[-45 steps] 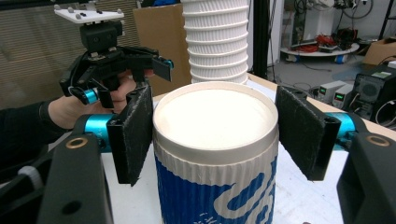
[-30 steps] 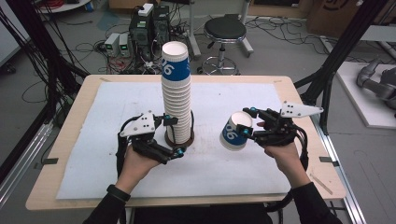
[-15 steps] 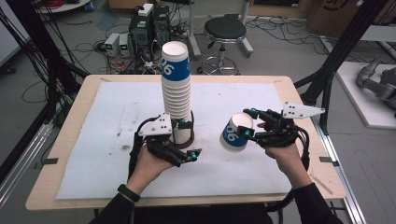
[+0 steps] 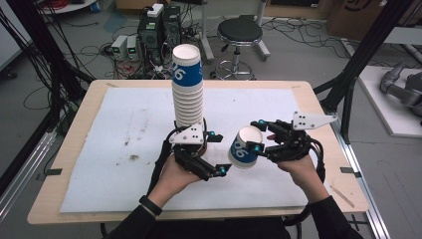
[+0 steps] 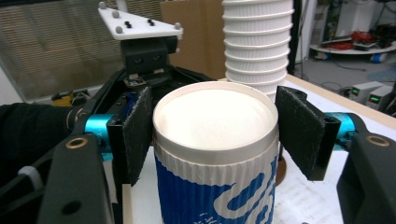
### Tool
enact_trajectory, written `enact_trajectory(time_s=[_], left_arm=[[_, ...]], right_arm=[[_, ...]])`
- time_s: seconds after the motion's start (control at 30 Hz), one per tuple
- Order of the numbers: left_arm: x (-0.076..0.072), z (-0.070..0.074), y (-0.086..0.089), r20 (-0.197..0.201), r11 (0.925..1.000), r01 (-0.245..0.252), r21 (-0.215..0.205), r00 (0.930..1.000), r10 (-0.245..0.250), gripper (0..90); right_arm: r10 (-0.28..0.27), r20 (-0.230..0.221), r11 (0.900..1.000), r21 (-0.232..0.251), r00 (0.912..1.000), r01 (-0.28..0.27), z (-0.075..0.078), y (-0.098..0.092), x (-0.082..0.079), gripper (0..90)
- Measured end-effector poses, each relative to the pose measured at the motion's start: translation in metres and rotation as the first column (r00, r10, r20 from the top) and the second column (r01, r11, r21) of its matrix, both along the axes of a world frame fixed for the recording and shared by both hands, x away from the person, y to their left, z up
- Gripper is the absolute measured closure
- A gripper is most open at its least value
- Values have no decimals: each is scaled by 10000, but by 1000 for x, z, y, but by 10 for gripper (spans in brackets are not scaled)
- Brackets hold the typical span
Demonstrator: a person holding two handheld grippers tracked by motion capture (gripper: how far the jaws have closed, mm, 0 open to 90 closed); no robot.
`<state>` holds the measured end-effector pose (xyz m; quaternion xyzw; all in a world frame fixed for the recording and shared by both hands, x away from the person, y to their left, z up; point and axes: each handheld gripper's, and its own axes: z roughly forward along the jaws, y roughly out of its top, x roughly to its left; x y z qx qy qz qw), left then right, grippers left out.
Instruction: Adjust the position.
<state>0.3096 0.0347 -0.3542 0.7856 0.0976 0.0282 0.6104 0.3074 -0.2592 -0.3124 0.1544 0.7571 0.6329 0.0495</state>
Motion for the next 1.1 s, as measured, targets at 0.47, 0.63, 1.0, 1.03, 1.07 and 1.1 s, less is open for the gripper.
enact_trajectory(time_s=[0.47,0.63,1.0,1.03,1.07,1.1], left_arm=[[5,-11,-26,-385,9993,378,24,9985,-377,73],[7,-13,-29,-501,9995,314,36,9983,-312,73],[10,-16,-30,-600,9990,433,58,9973,-429,149],[10,-16,-30,-595,9991,421,72,9974,-416,149],[10,-16,-30,-573,9989,447,110,9974,-440,151],[10,-16,-30,-550,9988,458,146,9975,-449,155]], right_arm=[[385,-130,9992,-70,9992,-386,-3,11,-2,311],[462,-150,9989,-63,9988,-463,-3,13,-2,311],[394,-162,9992,63,9991,-393,-3,11,-1,312],[413,-171,9991,73,9990,-412,-3,11,-1,312],[415,-211,9991,69,9989,-414,-3,11,-1,311],[418,-224,9991,75,9989,-417,-4,11,-1,311]])
